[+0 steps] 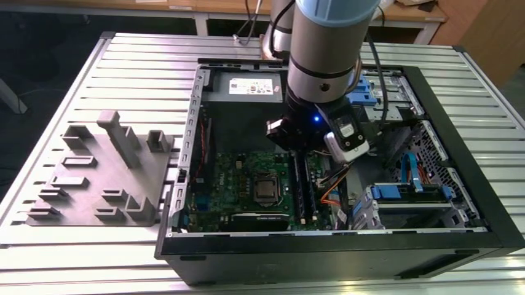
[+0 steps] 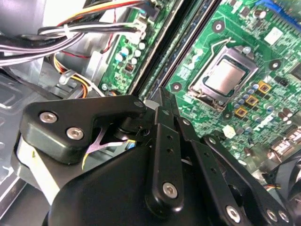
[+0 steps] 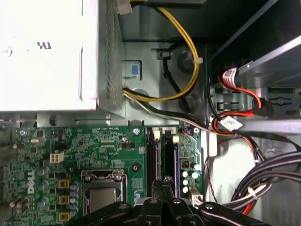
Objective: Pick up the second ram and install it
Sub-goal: 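Press down the second ram until it locks into place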
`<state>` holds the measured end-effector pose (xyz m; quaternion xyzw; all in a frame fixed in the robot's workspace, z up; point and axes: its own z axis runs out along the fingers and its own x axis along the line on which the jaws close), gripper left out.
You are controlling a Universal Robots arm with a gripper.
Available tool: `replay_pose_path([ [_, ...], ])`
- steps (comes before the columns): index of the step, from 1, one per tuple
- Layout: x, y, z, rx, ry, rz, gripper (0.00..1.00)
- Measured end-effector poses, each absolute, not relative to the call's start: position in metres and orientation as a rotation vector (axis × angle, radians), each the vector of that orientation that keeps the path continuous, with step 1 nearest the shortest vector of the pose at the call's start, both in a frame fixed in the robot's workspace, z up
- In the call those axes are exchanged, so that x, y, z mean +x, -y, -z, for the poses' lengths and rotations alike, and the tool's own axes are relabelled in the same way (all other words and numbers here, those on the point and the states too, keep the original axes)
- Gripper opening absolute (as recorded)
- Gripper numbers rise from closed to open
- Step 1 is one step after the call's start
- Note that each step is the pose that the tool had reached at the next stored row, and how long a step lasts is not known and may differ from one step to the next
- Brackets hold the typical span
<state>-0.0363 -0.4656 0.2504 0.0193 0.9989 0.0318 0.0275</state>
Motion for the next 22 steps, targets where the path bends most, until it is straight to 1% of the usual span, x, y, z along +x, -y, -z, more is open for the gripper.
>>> replay_pose_path([
  [10, -0.036, 0.454, -0.246, 0.060, -3.084, -0.098, 0.07],
  [19, -0.036, 0.453, -0.241, 0.060, -3.084, -0.099, 0.07],
  [22, -0.036, 0.452, -0.237, 0.060, -3.085, -0.087, 0.07],
])
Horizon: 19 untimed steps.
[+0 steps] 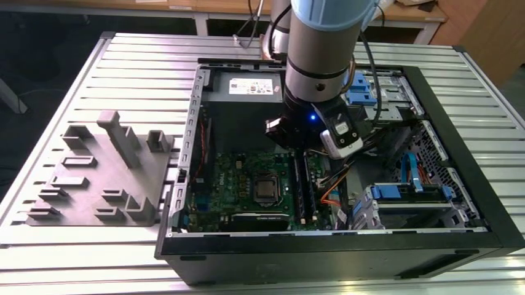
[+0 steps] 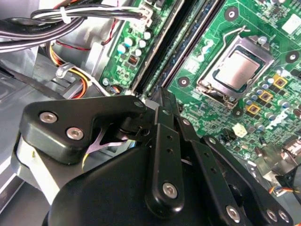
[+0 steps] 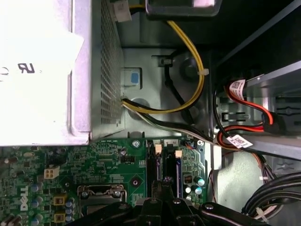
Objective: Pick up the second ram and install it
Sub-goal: 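Press down the second ram until it locks into place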
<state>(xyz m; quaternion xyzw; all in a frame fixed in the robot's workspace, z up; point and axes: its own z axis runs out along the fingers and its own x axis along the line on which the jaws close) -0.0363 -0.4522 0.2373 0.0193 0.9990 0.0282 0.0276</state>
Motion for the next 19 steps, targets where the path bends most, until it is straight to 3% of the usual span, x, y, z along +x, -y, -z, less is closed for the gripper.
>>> replay_pose_path([
  [10, -0.036, 0.440, -0.230, 0.058, -3.085, -0.045, 0.07],
  [19, -0.036, 0.439, -0.227, 0.058, -3.085, -0.045, 0.07],
])
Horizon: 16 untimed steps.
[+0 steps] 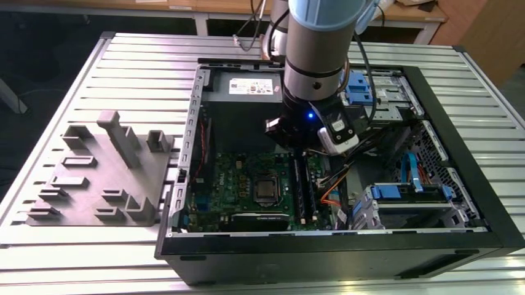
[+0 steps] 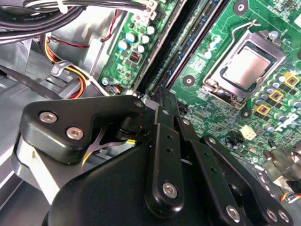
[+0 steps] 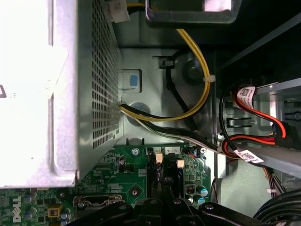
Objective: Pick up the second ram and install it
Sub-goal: 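Press down the second ram until it locks into place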
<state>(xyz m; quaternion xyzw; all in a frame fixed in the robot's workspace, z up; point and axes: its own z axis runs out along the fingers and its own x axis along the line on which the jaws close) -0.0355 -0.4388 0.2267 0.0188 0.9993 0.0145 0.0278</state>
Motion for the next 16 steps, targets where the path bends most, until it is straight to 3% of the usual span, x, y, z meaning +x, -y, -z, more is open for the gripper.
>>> replay_pose_path([
  [16, -0.0355, 0.4384, -0.2203, 0.058, -3.085, -0.045, 0.07],
])
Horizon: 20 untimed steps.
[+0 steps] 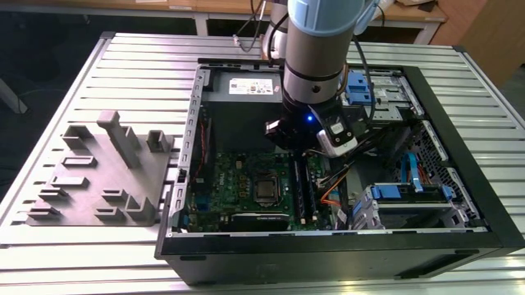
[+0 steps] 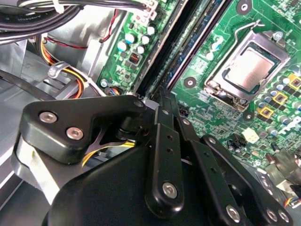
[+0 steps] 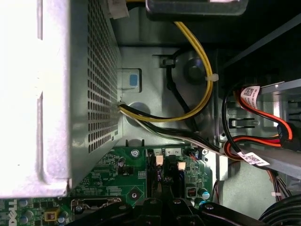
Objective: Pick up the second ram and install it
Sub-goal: 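Press down the second ram until it locks into place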
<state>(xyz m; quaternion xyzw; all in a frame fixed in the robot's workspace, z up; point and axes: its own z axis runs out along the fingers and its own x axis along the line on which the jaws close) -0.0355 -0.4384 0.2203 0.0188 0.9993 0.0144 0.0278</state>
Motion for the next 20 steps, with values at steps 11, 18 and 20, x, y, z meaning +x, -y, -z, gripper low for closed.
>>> replay_pose_path([
  [11, -0.0355, 0.4384, -0.2183, 0.058, -3.085, -0.044, 0.07],
  [18, -0.0355, 0.4384, -0.2165, 0.058, -3.085, -0.044, 0.07],
  [20, -0.0355, 0.4384, -0.2163, 0.058, -3.085, -0.044, 0.07],
])
